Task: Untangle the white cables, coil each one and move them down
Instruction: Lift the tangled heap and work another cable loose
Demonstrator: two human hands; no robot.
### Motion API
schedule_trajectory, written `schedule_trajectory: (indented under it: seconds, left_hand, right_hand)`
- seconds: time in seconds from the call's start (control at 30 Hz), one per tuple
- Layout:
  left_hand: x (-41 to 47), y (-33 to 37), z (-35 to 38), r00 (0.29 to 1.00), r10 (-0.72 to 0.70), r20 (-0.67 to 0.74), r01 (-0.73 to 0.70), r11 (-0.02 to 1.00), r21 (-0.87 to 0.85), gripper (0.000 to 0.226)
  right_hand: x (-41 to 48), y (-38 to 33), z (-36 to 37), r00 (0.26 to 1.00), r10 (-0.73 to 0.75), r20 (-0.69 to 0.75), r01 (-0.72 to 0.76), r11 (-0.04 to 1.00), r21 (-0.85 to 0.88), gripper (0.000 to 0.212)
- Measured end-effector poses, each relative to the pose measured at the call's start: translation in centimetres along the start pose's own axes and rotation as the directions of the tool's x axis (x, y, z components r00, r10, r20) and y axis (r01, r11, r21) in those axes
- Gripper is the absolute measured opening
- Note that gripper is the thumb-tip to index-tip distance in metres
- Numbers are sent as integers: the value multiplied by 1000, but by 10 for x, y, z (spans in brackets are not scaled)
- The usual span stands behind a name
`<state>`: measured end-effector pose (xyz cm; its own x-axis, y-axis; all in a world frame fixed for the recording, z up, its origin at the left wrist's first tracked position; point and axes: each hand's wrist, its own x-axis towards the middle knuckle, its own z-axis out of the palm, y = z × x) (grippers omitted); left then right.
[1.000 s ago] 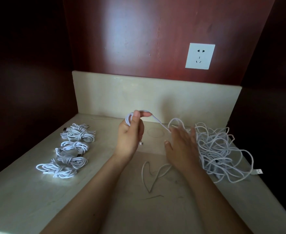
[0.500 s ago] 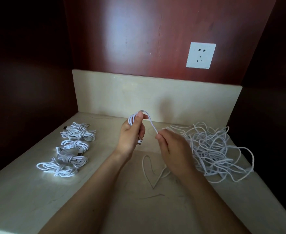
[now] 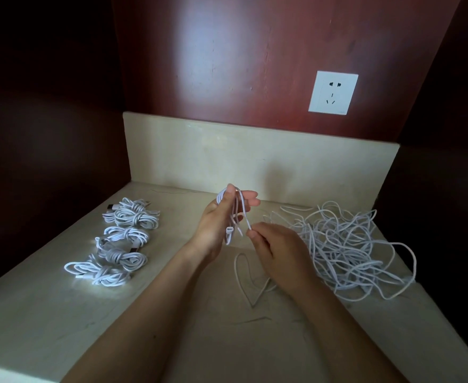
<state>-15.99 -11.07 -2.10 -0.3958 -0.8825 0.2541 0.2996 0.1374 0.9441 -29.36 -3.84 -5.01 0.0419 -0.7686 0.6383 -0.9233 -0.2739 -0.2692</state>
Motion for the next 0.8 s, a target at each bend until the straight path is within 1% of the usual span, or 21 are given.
schedule_trajectory:
  seconds: [0.07,0.13,0.2,0.27,0.4,0.47,0.57,0.63,0.67,0.7,0.73,0.8]
  left_hand:
    - [1,1,0,998,-56,-3,55,985,-161,44]
    - [1,4,4,997,-79,12,77,921,-381,44]
    - [3,7,3,996,-86,-34,56,853,-519,43]
    - [7,10,-5,987,-103,-121,17,824,-567,41]
    - [11,13,-16,950,-126,-287,-67,813,-578,40]
    - [12,16,-19,911,-135,-389,-125,810,-573,40]
    - [13,21,-25,841,-144,-521,-186,829,-528,40]
    - [14,20,-27,806,-145,-573,-155,884,-441,38]
    - [15,18,-27,803,-136,-581,-112,922,-371,38]
    - [15,15,-25,816,-123,-564,-56,955,-290,37]
    - [15,12,-23,844,-110,-524,4,980,-199,36]
    - [14,7,-19,912,-129,-390,124,992,-37,33]
  right_hand:
    - [0,2,1,1000,11,-1,-11,1000,9,31]
    - [0,5,0,999,39,31,-39,999,13,36]
    - [0,11,-2,994,60,95,-58,998,-20,35]
    - [0,18,-4,987,73,143,-64,996,-60,30]
    - [2,22,-5,977,117,176,-96,987,-126,21]
    - [3,24,-6,973,148,176,-116,977,-178,19]
    - [5,31,-11,975,188,115,-164,967,-195,25]
    - [5,28,-14,986,148,72,-138,982,-129,31]
    - [5,26,-17,992,120,48,-116,991,-73,33]
    - [5,24,-20,995,96,22,-96,995,-18,33]
    - [5,22,-23,997,80,-5,-80,996,28,32]
    - [5,18,-26,997,59,-49,-54,994,98,29]
